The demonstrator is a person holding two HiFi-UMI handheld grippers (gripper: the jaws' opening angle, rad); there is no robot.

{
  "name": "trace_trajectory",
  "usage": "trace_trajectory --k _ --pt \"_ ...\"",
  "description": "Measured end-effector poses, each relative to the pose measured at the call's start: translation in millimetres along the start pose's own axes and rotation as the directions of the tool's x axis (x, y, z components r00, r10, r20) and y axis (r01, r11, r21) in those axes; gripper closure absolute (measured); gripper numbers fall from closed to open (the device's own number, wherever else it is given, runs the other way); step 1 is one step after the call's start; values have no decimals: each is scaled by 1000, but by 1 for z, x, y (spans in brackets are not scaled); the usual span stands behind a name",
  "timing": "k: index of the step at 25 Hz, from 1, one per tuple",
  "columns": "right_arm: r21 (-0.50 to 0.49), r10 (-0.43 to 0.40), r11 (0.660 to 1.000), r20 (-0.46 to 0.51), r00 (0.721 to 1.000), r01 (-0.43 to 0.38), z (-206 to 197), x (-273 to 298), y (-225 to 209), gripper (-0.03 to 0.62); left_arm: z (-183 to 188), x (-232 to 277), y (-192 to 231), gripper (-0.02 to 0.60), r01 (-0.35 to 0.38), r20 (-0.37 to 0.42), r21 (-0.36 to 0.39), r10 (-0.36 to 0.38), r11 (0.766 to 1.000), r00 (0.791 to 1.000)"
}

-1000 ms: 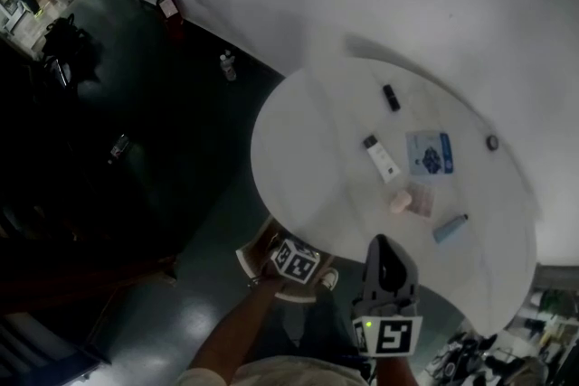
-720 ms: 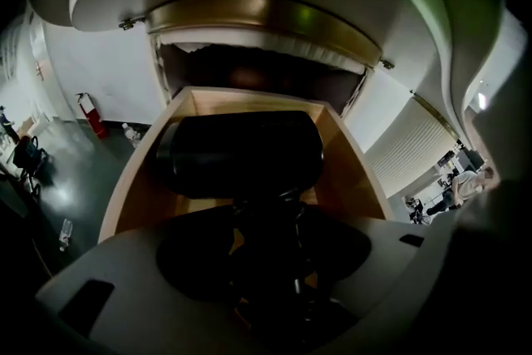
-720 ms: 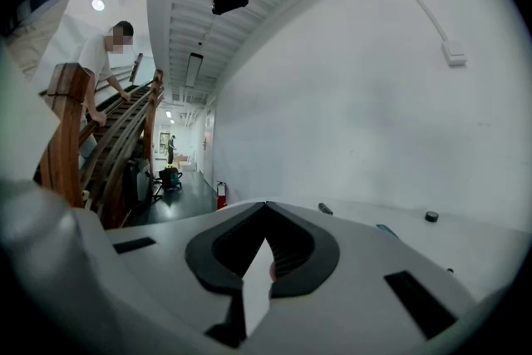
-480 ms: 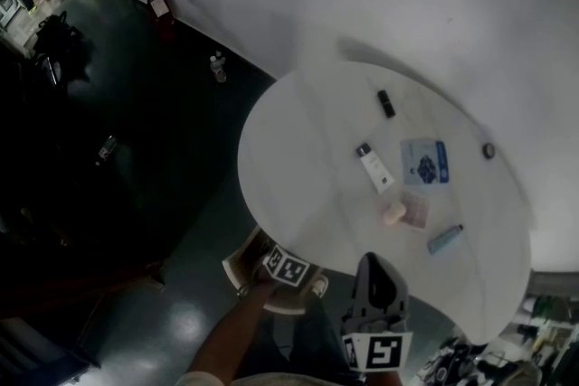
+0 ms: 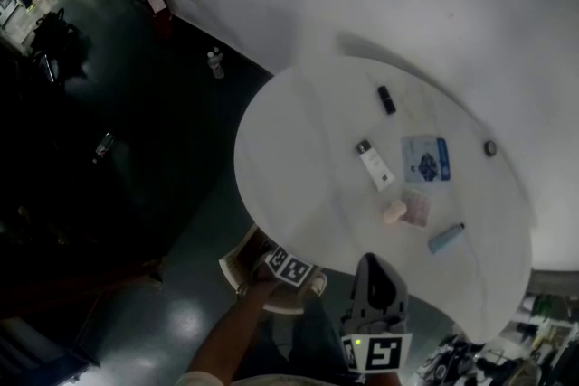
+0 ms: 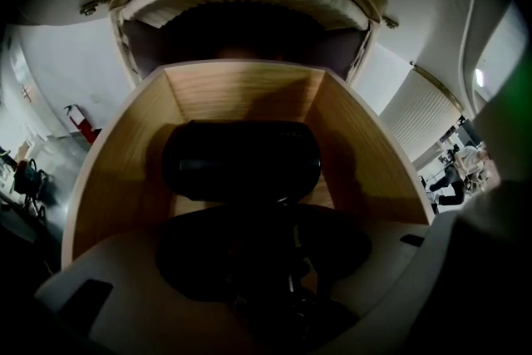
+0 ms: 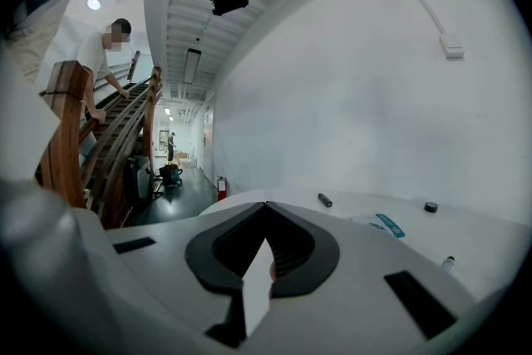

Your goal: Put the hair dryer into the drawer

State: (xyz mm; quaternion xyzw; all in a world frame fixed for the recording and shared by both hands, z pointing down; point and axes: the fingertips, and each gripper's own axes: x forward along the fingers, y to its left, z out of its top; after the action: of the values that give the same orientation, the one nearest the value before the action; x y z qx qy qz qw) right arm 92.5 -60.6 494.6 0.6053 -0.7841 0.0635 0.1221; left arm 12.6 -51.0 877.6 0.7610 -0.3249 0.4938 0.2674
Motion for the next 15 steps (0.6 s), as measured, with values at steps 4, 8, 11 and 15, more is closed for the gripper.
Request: trace_trajectory --k 4,8,11,15 --pt "-3 3 1000 -8 1000 -3 -3 0 0 589 2 1 0 330 10 9 -8 -10 1000 1000" --pt "4 2 1000 -10 1000 -2 -3 -1 2 589 3 -1 -1 328 23 17 -17 -23 1000 1000" --pt "-2 7 1000 -10 1000 -7 -4 -1 2 589 3 -5 1 328 22 33 -1 -21 1000 999" --pt "-1 4 1000 -1 1000 -4 -2 0 1 589 7 -16 5 328 26 63 -11 -25 1000 998"
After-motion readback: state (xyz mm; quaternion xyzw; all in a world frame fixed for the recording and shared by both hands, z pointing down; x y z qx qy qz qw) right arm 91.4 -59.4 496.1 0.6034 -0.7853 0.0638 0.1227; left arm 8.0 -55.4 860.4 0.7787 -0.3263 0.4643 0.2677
